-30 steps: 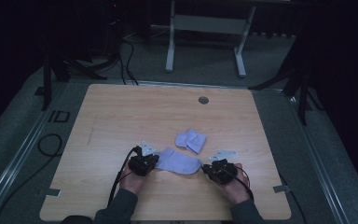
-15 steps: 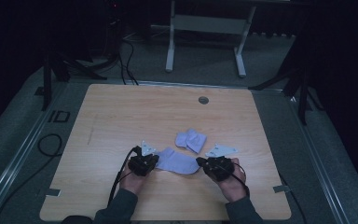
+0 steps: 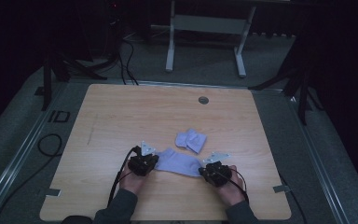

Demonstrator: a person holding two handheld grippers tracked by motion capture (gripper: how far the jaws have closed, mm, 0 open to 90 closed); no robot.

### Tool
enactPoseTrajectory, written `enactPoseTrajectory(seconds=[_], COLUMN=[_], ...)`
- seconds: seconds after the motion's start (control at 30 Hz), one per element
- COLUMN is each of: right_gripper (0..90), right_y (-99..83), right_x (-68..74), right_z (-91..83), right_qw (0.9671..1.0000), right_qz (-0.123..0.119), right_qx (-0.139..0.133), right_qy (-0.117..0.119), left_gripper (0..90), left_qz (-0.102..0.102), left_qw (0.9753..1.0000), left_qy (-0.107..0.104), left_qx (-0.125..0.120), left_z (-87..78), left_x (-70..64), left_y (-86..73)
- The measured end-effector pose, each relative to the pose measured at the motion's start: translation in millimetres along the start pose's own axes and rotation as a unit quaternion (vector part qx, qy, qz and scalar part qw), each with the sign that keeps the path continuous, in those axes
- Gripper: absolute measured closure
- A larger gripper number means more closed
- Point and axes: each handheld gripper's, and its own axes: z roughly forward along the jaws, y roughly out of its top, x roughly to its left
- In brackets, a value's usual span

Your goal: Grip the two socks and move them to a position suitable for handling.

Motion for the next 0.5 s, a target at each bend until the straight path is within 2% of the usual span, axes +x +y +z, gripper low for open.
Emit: enactPoseTrajectory(seconds=[0.1, 0.3, 0.5], right_gripper=[89.9, 89.8, 85.8], right_y=[1.5, 4.0, 11.6], right_x=[-0.8, -6.1, -10.2], right_z=[1.2, 3.2, 0.7], right_qw=[0.9999, 0.9999, 0.9997], right_qz=[-0.006, -0.002, -0.006], right_qx=[0.000, 0.000, 0.021], right_qy=[-0.011, -0.013, -0.008], left_gripper=[88.5, 87.7, 86.5], left_qz=[-0.004, -0.009, -0.007], left_qw=[1.0000, 0.9997, 0.9995], left_qy=[-0.006, -0.020, -0.028], left_qx=[0.003, 0.007, 0.008], left_z=[-2.2, -5.5, -5.4], left_x=[0.6, 0.8, 0.8], left_y=[-1.6, -3.8, -3.9])
